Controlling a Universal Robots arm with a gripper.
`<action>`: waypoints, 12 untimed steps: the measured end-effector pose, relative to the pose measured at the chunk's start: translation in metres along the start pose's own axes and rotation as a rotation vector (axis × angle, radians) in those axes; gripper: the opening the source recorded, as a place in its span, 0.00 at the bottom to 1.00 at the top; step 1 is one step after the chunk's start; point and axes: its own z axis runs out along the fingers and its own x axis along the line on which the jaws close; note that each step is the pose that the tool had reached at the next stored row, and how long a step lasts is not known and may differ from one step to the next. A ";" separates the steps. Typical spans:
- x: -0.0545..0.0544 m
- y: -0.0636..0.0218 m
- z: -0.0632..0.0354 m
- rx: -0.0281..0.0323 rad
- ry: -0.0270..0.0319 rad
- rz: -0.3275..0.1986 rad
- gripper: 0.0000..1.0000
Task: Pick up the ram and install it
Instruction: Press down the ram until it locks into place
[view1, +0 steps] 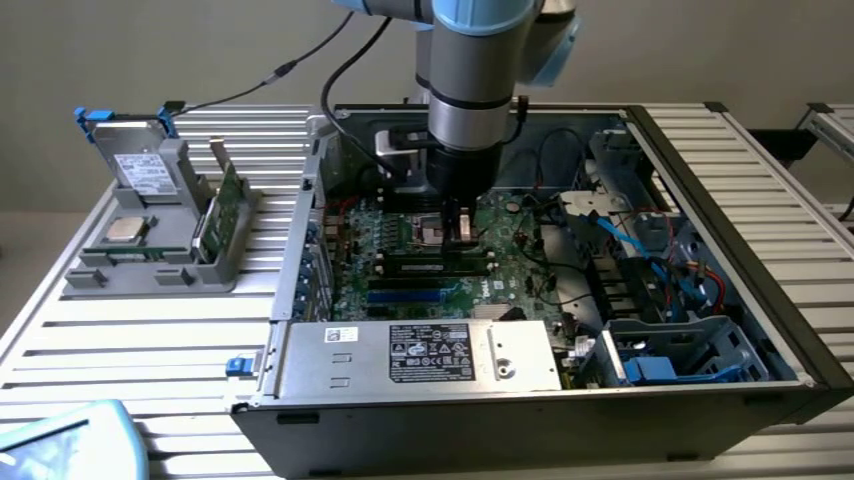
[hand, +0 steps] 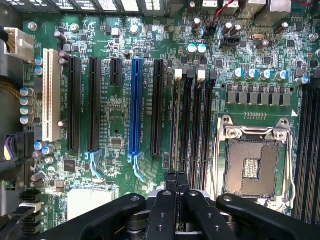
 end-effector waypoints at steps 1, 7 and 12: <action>0.000 0.0014 0.0000 0.0003 0.0000 0.000 0.11; 0.000 0.0098 0.0002 0.0015 0.0000 0.000 0.11; 0.000 0.0174 0.0002 0.0021 0.0001 0.000 0.11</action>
